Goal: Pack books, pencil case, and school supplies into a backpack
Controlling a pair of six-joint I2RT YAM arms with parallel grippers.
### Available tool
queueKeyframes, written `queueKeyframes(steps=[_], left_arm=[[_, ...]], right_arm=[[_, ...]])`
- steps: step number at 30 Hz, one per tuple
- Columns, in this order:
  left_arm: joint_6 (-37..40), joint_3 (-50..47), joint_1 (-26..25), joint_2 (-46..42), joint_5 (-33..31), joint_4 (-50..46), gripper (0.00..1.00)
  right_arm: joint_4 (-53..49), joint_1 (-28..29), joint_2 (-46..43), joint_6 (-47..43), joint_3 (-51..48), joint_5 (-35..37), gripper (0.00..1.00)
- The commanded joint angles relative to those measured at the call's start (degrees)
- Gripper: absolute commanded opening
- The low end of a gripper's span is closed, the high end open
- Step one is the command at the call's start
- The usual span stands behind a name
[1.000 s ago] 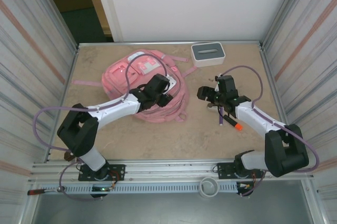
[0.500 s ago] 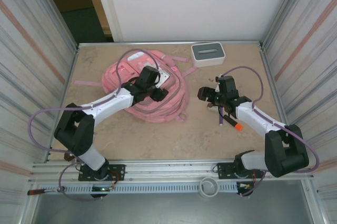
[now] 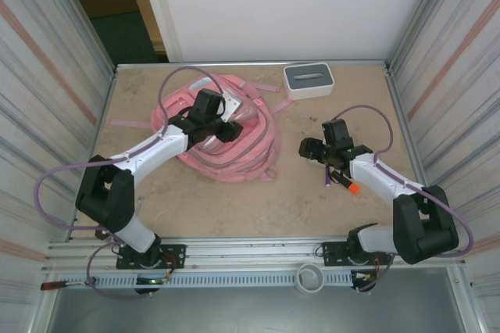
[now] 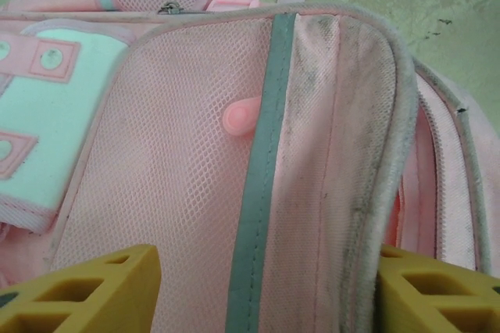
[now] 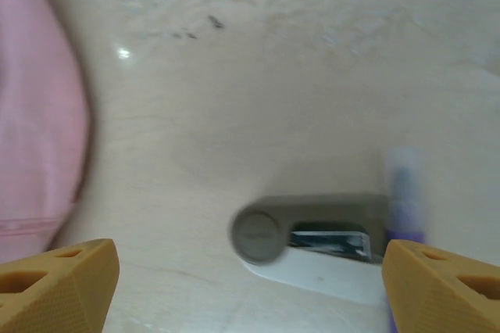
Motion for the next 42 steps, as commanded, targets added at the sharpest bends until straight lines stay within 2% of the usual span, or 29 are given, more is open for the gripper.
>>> queueKeyframes(steps=[1, 5, 10, 13, 16, 20, 34, 42], left_arm=[[-0.39, 0.41, 1.30, -2.89, -0.68, 0.03, 0.54], [-0.91, -0.62, 1.48, -4.32, 0.18, 1.62, 0.42], [-1.01, -1.44, 1.89, -5.00, 1.53, 2.70, 0.19], [-1.22, -2.18, 2.25, -5.31, 2.17, 3.69, 0.16], [-1.54, -2.46, 2.75, -5.52, 2.67, 3.76, 0.08], [-1.59, -3.43, 2.93, -6.17, 2.68, 4.69, 0.00], [-1.24, -3.92, 2.97, -6.89, 2.40, 4.60, 0.00], [-1.23, -3.44, 2.97, -6.80, 2.49, 4.09, 0.01]], right_arm=[[-7.84, -0.43, -2.23, 2.40, 0.64, 7.43, 0.84], [-11.47, -0.31, -2.26, 3.82, 1.19, 9.39, 0.80], [-14.74, 1.80, -4.62, 6.08, -1.03, 11.35, 0.67], [-15.77, 2.79, -4.16, 6.91, -1.37, 10.72, 0.60], [-16.40, 4.70, -2.45, 8.19, -1.75, 10.62, 0.53], [-16.67, 6.13, -0.32, 9.62, -2.19, 12.40, 0.49], [-11.41, 3.87, 6.91, 7.70, -1.80, 9.40, 0.35], [-9.73, 3.31, 9.14, 6.38, -0.81, 8.07, 0.19]])
